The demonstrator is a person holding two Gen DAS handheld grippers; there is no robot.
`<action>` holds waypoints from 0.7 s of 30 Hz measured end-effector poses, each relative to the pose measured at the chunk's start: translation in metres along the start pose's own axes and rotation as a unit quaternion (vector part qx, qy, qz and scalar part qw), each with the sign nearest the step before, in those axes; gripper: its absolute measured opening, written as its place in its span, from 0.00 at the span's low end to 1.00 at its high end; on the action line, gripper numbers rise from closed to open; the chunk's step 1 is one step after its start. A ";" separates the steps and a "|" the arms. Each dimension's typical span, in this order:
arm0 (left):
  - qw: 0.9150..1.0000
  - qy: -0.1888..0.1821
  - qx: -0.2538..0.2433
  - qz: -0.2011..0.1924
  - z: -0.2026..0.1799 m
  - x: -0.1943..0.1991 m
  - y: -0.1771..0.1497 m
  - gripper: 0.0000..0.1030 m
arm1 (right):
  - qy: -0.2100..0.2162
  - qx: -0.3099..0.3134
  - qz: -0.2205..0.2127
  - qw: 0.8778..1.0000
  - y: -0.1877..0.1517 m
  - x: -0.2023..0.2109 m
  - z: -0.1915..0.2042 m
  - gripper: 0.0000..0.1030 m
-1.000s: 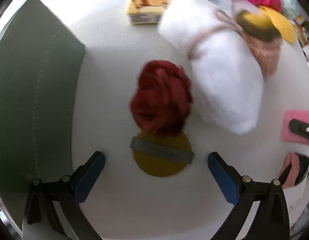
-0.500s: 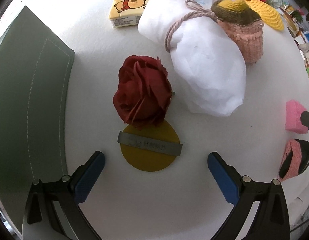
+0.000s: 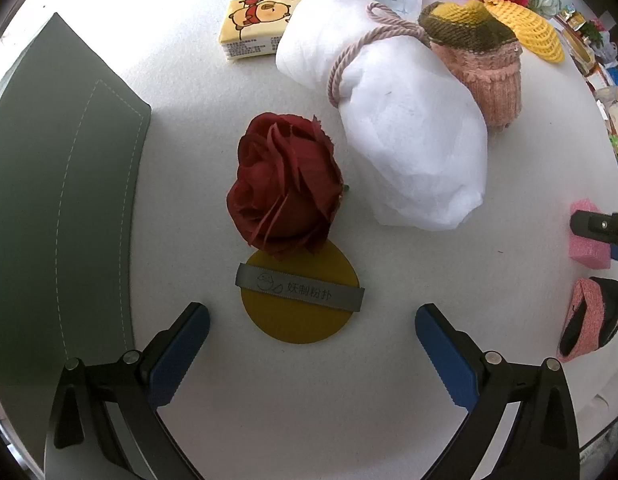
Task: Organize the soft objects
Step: 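Grasp the pink foam sponge with the right tool, then grasp the yellow round disc with the left tool while the right tool holds the sponge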
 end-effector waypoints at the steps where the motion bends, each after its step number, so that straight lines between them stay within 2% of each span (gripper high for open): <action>1: 1.000 0.000 0.000 0.004 0.000 0.000 0.000 1.00 | -0.006 0.005 -0.004 1.000 0.000 -0.002 0.008 0.72; 3: 1.000 0.000 -0.001 0.014 0.000 -0.001 0.003 1.00 | 0.017 0.009 -0.005 1.000 -0.001 -0.001 0.014 0.70; 7: 1.000 0.002 0.002 0.027 0.001 -0.004 0.011 1.00 | 0.025 0.003 -0.008 1.000 -0.014 0.007 -0.001 0.70; 9: 0.999 0.003 0.009 0.031 0.002 -0.003 0.017 0.98 | 0.036 0.002 -0.012 0.999 -0.017 0.018 0.005 0.70; 11: 0.999 0.001 0.019 0.027 0.002 0.000 0.021 0.88 | 0.040 0.005 -0.018 0.999 -0.024 0.030 0.012 0.71; 12: 1.000 0.000 0.018 0.024 0.002 0.004 0.023 0.78 | 0.045 0.005 -0.021 0.999 -0.026 0.036 0.013 0.71; 13: 1.000 -0.002 0.014 0.019 0.001 0.008 0.025 0.61 | 0.050 0.004 -0.023 0.998 -0.028 0.039 0.014 0.71; 14: 1.000 -0.004 0.006 0.016 0.000 0.012 0.026 0.52 | 0.057 0.004 -0.025 0.998 -0.032 0.047 0.011 0.71; 21: 0.999 -0.028 0.011 0.035 0.009 0.023 0.008 0.49 | 0.080 0.013 -0.030 0.996 -0.041 0.075 0.020 0.71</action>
Point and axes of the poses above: each gripper's, at about its wrist camera, not at the fingertips, and x roughly against the way its jaws point, z to its left, y to its top, the point moved 6 cm from there along -x, roughly the way its jaws point, and after that the axes turned 6 degrees about -z, right-handed, at the moved point
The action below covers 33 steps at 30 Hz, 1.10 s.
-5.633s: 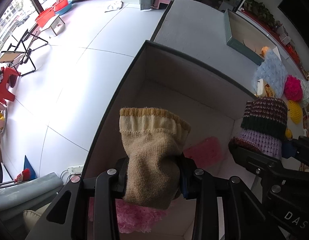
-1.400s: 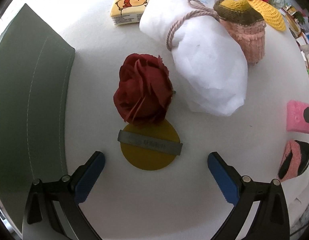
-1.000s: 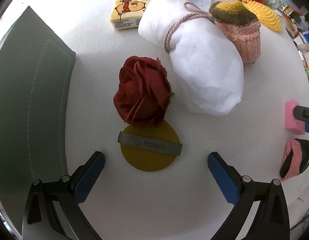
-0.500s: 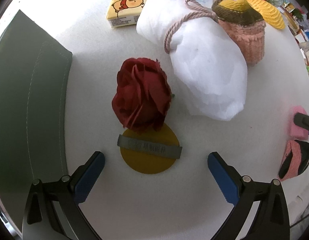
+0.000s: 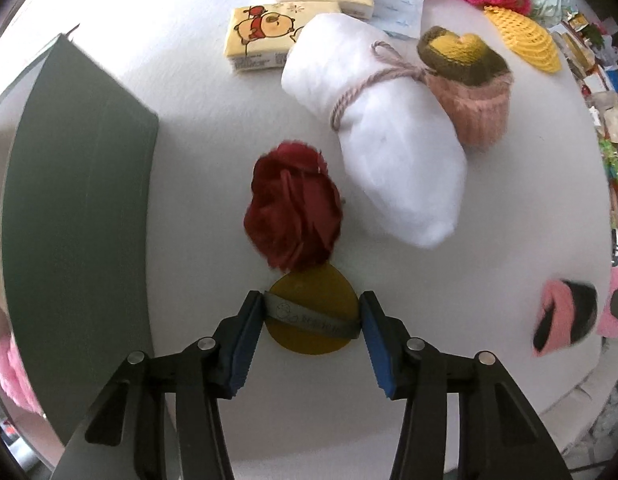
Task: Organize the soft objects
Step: 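Grasp the yellow round disc with the left tool while the right tool holds the sponge, then carry the yellow disc and pink sponge over the white box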
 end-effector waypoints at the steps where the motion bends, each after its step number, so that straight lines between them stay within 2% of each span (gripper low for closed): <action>1: 1.000 -0.005 -0.001 0.001 -0.001 0.004 -0.004 0.49 | 0.001 0.000 0.000 1.000 -0.001 0.002 0.002 0.71; 2: 1.000 -0.009 -0.005 -0.001 -0.002 0.009 -0.009 0.49 | 0.003 0.001 -0.002 1.000 -0.013 -0.001 -0.007 0.71; 4: 1.000 -0.012 -0.018 -0.004 -0.006 0.018 -0.015 0.49 | 0.006 0.008 -0.006 1.000 -0.010 -0.005 0.005 0.71; 6: 0.999 -0.018 -0.031 -0.010 -0.010 0.030 -0.021 0.49 | 0.004 0.015 -0.010 1.000 -0.033 0.030 -0.004 0.71; 16: 0.996 -0.055 -0.059 -0.046 -0.021 0.094 -0.046 0.49 | 0.017 0.028 -0.006 0.999 -0.054 0.057 0.024 0.71; 21: 0.993 -0.056 -0.067 -0.082 -0.020 0.123 -0.028 0.49 | 0.029 0.037 0.007 0.999 -0.064 0.062 0.044 0.71; 33: 0.988 -0.038 -0.010 -0.149 0.051 0.171 -0.029 0.49 | 0.040 0.093 0.005 0.995 -0.057 0.069 0.104 0.71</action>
Point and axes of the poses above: each gripper's, at about its wrist camera, not at the fingertips, and x roughly against the way its jaws point, z to its left, y to its top, the point moved 6 cm from there along -x, roughly the way its jaws point, and after that the axes turned 6 degrees about -z, right-handed, at the moved point
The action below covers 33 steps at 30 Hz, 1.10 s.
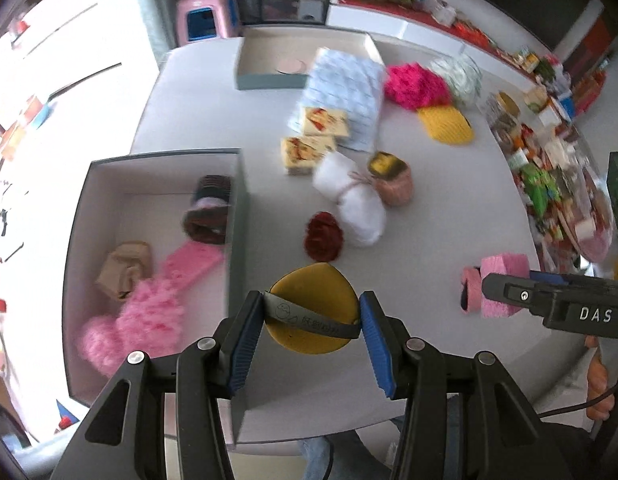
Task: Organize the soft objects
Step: 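Carry the yellow disc and pink sponge over the white box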
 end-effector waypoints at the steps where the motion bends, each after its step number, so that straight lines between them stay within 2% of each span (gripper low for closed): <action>1: 1.000 0.002 0.009 -0.005 0.007 0.003 -0.001 0.49 | 0.000 0.007 0.001 1.000 0.000 -0.001 0.005 0.71; 7: 0.997 0.022 0.063 -0.026 0.050 0.020 -0.008 0.49 | 0.004 0.053 -0.001 0.999 0.001 -0.002 0.044 0.71; 15: 0.991 0.049 0.119 -0.035 0.097 0.029 -0.026 0.49 | 0.005 0.078 0.002 0.997 -0.001 -0.009 0.076 0.71; 23: 0.988 0.057 0.135 -0.051 0.119 0.038 -0.034 0.49 | -0.002 0.113 0.004 0.994 -0.004 -0.015 0.109 0.71; 33: 0.988 0.042 0.136 -0.062 0.127 0.035 -0.029 0.49 | -0.022 0.153 -0.001 0.988 -0.002 -0.015 0.135 0.71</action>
Point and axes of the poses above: each gripper's, at about its wrist camera, not at the fingertips, and x roughly against the way its jaws point, z to its left, y to its top, the point moved 6 cm from there along -x, roughly the way its jaws point, and after that the axes turned 6 degrees about -z, right-handed, at the moved point
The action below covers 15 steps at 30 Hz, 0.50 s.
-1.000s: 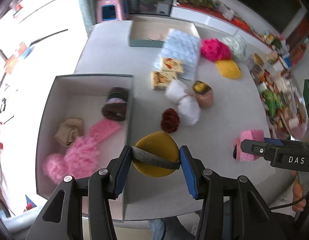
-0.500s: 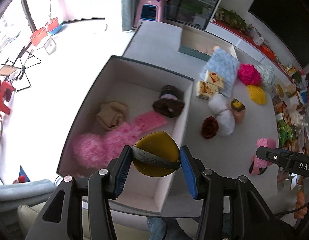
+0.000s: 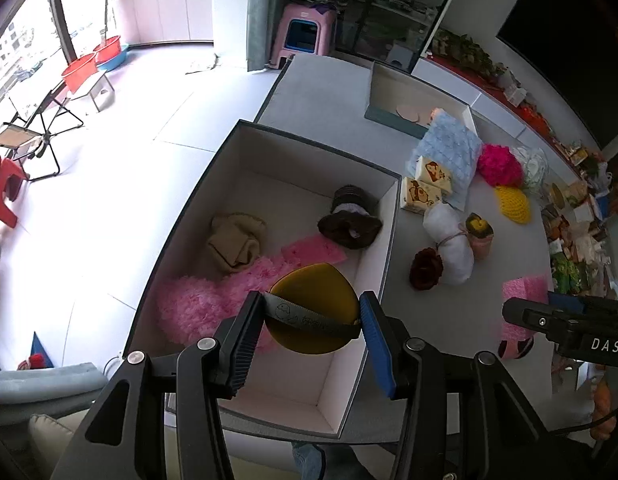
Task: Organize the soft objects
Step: 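Carry the yellow disc and pink sponge over the white box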
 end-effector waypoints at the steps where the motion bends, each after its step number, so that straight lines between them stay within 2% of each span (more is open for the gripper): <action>1: 1.000 0.000 -0.001 -0.001 0.000 0.000 0.001 0.49 | -0.001 0.002 0.001 1.000 0.000 0.000 0.001 0.71; 15: 1.000 -0.009 0.023 -0.003 0.014 -0.003 0.000 0.49 | -0.019 0.035 0.005 0.999 0.006 -0.001 0.020 0.71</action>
Point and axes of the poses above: each gripper's, at about its wrist camera, not at the fingertips, and x roughly against the way its jaws point, z to its left, y to its top, the point moved 6 cm from there along -x, roughly the way its jaws point, and after that the axes turned 6 degrees about -z, right-handed, at the moved point
